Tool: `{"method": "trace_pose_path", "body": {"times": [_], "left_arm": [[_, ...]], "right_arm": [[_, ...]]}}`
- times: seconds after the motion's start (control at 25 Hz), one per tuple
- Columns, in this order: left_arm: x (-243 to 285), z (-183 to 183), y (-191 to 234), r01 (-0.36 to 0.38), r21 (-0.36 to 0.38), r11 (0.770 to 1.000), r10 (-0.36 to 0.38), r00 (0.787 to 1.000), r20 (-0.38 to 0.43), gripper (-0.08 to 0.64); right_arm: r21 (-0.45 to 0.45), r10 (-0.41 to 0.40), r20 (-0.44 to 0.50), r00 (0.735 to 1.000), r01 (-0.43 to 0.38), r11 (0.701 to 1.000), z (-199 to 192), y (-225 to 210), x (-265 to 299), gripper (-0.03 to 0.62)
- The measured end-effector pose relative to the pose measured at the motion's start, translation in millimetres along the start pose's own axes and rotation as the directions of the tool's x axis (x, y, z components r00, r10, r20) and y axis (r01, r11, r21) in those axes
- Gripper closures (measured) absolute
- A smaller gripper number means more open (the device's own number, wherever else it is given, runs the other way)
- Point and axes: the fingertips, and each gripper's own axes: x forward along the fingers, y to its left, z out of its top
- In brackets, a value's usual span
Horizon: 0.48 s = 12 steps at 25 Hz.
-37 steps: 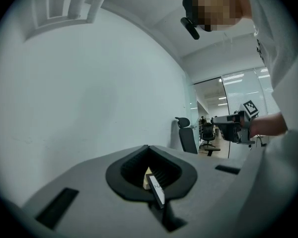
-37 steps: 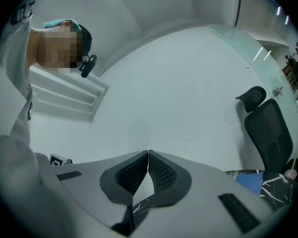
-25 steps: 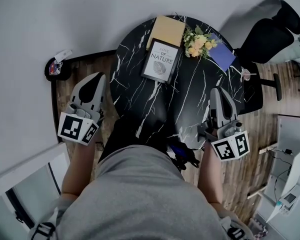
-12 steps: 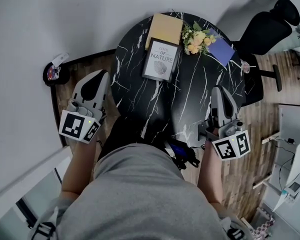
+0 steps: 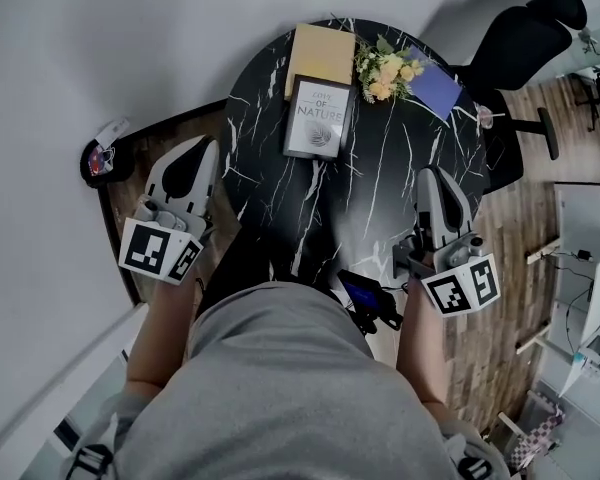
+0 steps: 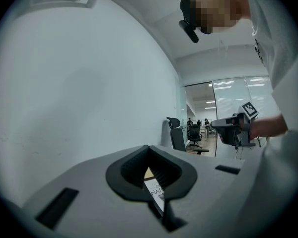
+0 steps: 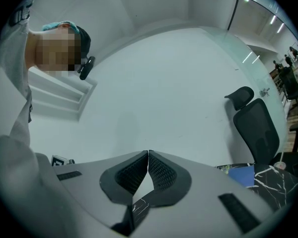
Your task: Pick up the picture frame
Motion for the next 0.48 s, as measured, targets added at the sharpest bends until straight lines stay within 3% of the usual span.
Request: {"method": "trace_pose_path", "body": {"times": [0.48], "left_arm": [[10.5, -2.0, 11.1, 0.032, -0.016, 0.999, -0.031, 0.999, 0.028, 0.554]], "right_arm": [[-0.026, -0.039, 0.007, 0.999, 0.039, 0.999, 2.5, 1.8, 7.6, 0.566]]}}
